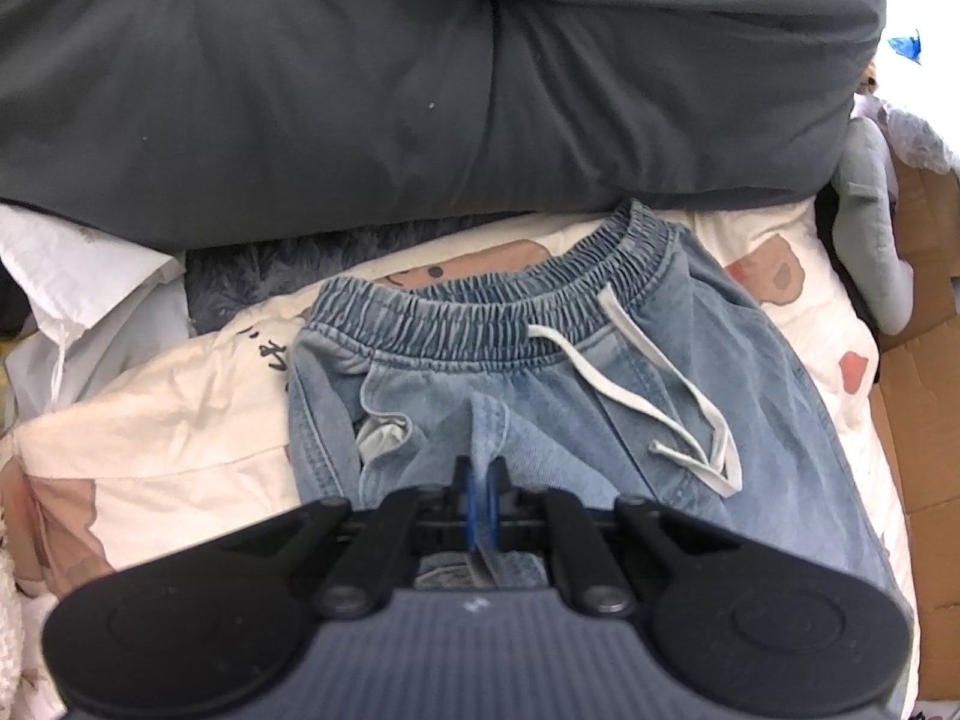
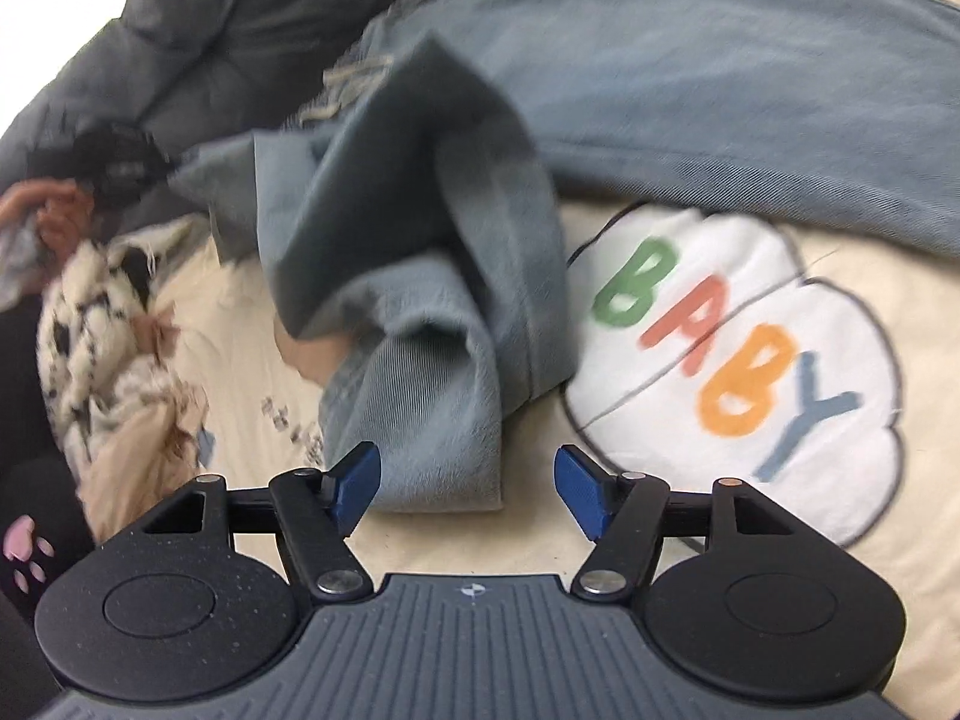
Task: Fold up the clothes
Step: 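Lift and carry the held leg over the other leg with the right gripper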
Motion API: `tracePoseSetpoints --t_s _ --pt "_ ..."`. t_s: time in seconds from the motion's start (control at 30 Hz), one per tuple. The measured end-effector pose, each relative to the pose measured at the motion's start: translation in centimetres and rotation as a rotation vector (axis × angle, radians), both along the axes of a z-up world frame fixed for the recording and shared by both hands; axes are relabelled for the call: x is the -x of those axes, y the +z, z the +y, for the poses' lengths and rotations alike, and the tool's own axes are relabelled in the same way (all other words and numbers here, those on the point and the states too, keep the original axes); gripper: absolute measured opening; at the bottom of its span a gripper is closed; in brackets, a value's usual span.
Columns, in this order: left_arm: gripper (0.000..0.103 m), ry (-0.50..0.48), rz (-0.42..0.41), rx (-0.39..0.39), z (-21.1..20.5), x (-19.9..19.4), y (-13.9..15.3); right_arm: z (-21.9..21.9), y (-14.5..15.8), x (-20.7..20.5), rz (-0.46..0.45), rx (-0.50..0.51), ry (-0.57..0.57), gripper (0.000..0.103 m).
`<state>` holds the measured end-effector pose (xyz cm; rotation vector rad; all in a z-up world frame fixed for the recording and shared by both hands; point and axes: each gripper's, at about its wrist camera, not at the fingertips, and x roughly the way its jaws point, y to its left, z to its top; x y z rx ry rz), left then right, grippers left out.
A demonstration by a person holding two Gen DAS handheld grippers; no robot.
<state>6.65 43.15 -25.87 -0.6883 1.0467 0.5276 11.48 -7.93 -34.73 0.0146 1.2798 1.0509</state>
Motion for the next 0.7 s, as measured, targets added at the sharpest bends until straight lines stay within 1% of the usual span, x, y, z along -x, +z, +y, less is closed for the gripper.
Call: tracePoseSetpoints --t_s 0.07,0.2,0.27,0.47,0.63,0.7 --pt "0.004 0.000 0.004 0.000 0.0 0.0 0.0 1.0 -0.6 0.4 -0.027 0.013 0.018 0.071" --pt "0.004 -0.005 0.012 -0.007 -0.1 0.0 0.0 2.4 -0.8 0.4 -0.138 0.039 -0.003 0.071" --pt "0.004 -0.010 0.016 -0.012 -0.2 -0.1 0.0 2.5 -0.8 0.2 -0.165 0.031 -0.010 0.071" --pt "0.004 -0.010 0.029 -0.009 -0.2 -0.1 -0.2 2.4 -1.3 -0.7 -0.180 -0.010 -0.003 0.071" --pt "0.004 -0.007 0.034 -0.002 -0.1 0.2 -0.6 3.4 -0.9 0.6 -0.214 -0.059 0.101 0.071" --pt "0.004 0.000 0.040 0.004 -0.1 0.3 -0.9 3.4 -0.9 1.0 -0.217 -0.065 0.123 0.068"
